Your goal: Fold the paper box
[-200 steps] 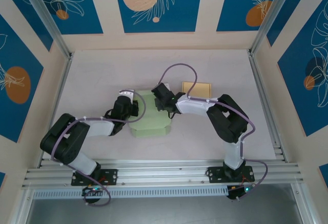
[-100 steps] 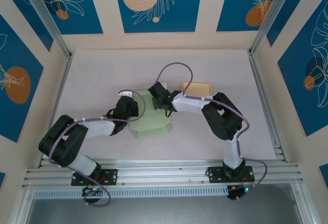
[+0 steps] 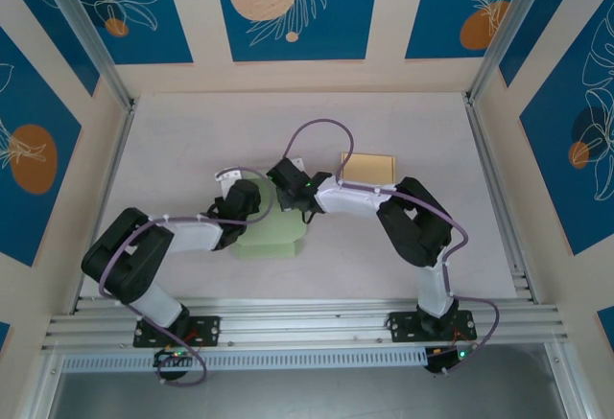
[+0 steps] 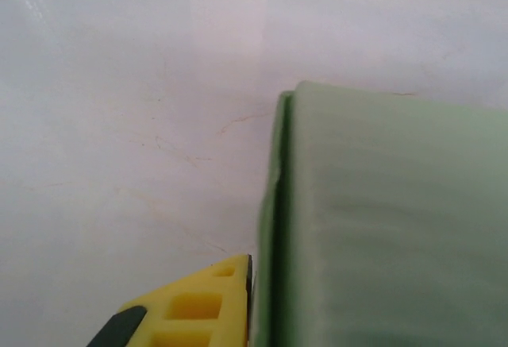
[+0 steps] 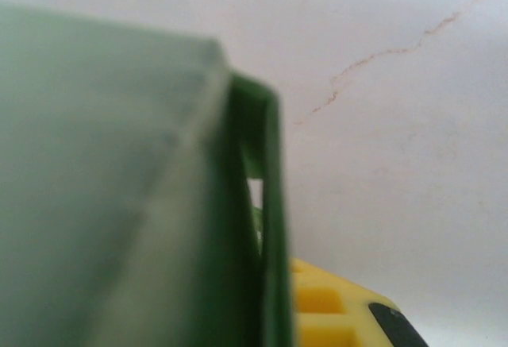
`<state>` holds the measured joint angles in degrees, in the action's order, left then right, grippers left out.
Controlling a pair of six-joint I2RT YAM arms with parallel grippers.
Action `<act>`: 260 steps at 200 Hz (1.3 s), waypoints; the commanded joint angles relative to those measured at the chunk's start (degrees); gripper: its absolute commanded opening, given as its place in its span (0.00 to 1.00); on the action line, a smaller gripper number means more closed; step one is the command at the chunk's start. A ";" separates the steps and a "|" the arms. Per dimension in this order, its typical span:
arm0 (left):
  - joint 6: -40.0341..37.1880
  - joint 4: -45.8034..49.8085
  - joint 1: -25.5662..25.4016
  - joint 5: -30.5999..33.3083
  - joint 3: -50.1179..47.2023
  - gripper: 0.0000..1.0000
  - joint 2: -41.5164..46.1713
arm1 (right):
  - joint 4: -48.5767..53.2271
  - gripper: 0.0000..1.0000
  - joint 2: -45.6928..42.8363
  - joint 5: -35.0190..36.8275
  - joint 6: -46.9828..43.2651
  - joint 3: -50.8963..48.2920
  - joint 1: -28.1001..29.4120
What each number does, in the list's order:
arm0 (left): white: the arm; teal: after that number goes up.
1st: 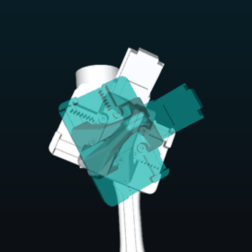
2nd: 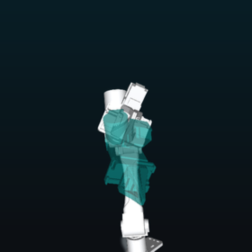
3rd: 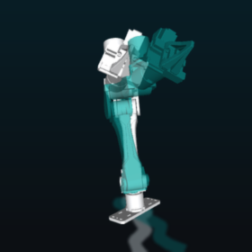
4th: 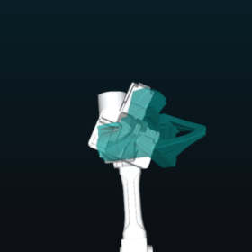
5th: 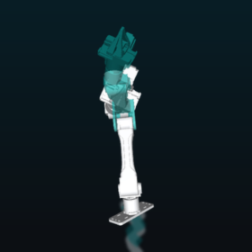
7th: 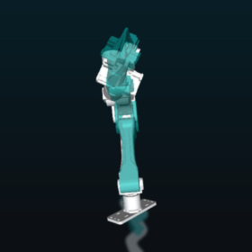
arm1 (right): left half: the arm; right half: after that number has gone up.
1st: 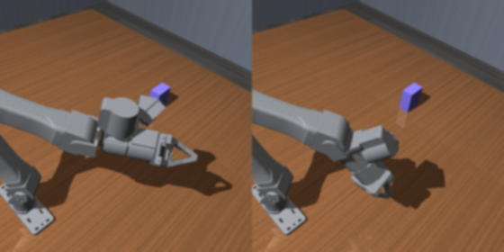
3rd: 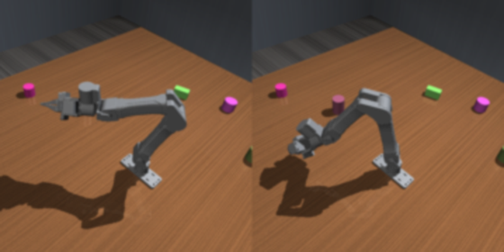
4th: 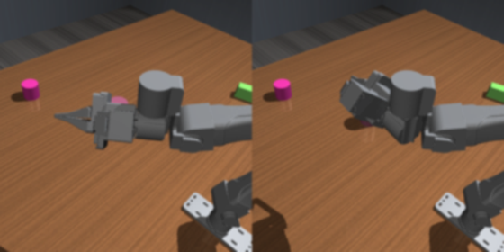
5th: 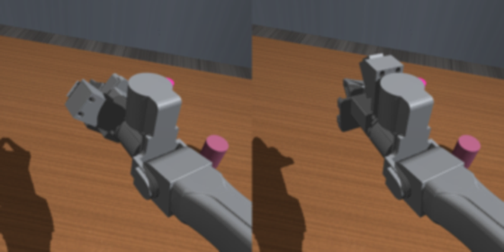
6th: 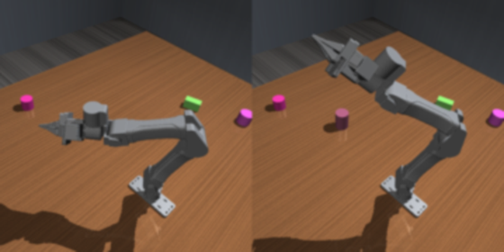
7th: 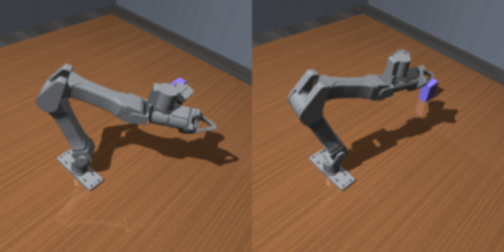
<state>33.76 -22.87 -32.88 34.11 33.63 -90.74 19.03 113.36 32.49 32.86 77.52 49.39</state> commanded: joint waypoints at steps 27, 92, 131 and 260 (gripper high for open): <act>0.85 -3.40 4.12 -1.49 -0.14 0.25 0.71 | 11.47 0.02 1.89 -3.50 1.02 3.09 -0.51; 0.99 10.95 4.23 -19.03 -0.28 0.53 11.70 | 26.10 0.03 1.05 -10.67 -2.88 8.59 -2.04; 2.37 14.39 4.23 -30.49 -0.64 0.73 19.22 | 31.41 0.03 0.75 -16.83 -5.74 9.58 -3.67; 1.46 22.57 1.81 -37.42 -1.25 0.37 21.41 | 36.36 0.04 1.37 -25.40 -7.15 10.55 -6.78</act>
<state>35.24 0.86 -30.02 -2.85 33.04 -67.70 53.87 114.76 10.22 25.43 86.89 42.48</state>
